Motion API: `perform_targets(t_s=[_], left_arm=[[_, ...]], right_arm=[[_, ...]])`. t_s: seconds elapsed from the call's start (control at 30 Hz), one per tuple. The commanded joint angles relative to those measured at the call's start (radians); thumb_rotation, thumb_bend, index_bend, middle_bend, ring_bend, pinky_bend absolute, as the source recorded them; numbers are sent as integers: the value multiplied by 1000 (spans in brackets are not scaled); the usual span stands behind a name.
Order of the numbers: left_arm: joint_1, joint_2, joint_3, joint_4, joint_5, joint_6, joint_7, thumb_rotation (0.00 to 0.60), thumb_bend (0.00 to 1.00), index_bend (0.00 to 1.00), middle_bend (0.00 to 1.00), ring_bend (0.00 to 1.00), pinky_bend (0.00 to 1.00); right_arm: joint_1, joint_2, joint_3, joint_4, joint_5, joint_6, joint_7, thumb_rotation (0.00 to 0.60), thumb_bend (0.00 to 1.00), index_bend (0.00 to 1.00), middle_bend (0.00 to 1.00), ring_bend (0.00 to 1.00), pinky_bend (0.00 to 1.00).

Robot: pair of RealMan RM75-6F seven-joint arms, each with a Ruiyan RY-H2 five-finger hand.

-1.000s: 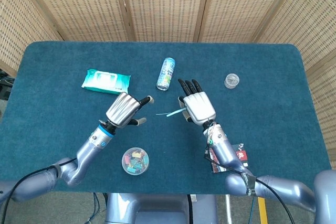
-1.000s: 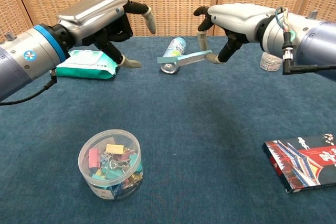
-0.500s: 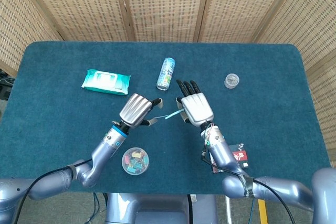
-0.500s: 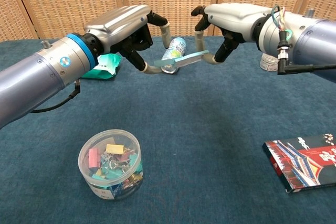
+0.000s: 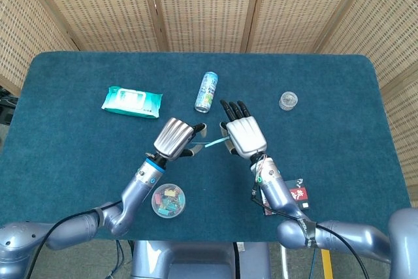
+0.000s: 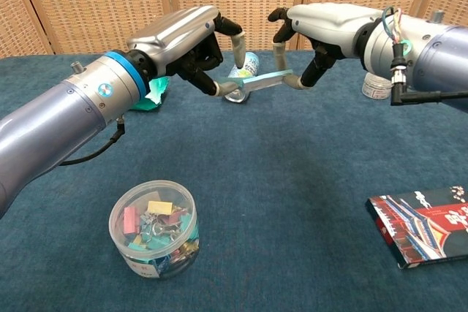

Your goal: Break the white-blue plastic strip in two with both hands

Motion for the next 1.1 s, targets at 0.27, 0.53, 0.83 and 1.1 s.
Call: perform_targets(t_s=[0.27,0.53,0.83,1.1], left_arm=[[-9,-8,5,10,-18,8,3,600,367,548,1000,1000,984],[-14,-9,12,16,-26,6,-2,600,384,565,1000,1000,984],[-22,-11,13,18,-37,2,12,600,442,642,1000,1000,984],[-28,-13,14,16,-44,5,29,600,546,733,1000,1000,984]], right_arm=[[7,6,-8,-2,8,7,3,600,543,620,6,0,0],[10,15,-10,-12,8,12,9,600,555,620,6,0,0],[12,23,-14,-20,7,15,14,600,569,620,6,0,0],[10,35,-14,-23,7,18,28,600,569,620,6,0,0]])
